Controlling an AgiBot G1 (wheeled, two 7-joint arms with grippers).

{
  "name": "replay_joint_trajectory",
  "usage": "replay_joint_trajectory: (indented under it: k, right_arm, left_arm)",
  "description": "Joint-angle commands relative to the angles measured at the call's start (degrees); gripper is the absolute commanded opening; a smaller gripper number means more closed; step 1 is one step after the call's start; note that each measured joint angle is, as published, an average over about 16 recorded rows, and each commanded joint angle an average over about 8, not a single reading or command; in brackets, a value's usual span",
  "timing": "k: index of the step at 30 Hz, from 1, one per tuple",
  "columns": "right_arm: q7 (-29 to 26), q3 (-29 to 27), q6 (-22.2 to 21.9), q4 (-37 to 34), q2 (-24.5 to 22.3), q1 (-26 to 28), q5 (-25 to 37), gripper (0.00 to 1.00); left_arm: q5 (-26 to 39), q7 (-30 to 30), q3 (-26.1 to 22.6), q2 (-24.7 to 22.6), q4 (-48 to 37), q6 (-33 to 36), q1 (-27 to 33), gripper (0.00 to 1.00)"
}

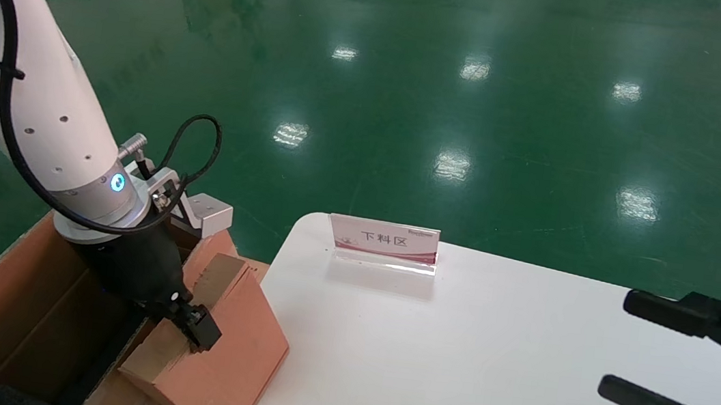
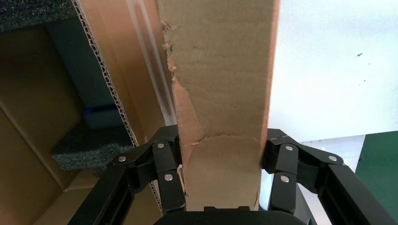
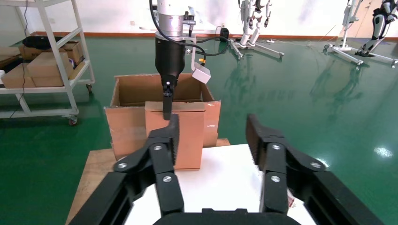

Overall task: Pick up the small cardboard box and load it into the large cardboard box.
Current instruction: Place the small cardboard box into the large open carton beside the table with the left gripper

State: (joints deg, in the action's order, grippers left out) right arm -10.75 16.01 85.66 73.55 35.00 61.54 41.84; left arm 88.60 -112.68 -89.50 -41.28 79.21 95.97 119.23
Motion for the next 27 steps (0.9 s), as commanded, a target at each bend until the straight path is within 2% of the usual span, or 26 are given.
replay_joint_trajectory:
  k: [1, 9, 22, 27]
  right_arm:
    - [0.00, 0.00, 0.00, 0.00, 0.00, 0.00, 0.00, 1.00]
    - [0.00, 0.00, 0.00, 0.00, 0.00, 0.00, 0.00, 1.00]
    - [0.00, 0.00, -0.01, -0.01, 0.00, -0.01, 0.00, 1.00]
    - [0.00, 0.00, 0.00, 0.00, 0.00, 0.00, 0.00, 1.00]
  left_arm:
    - [0.00, 0.00, 0.02, 0.00, 0.00, -0.01, 0.02, 0.00]
    - [-0.27, 1.25, 1.49, 0.56, 0.05, 0.54, 2.14, 0.00]
    - [0.23, 7.82, 6.73, 3.16, 0.81, 2.57, 13.68, 0.00]
    - [1.66, 11.16, 8.33, 4.57, 1.79, 3.04, 19.92, 0.00]
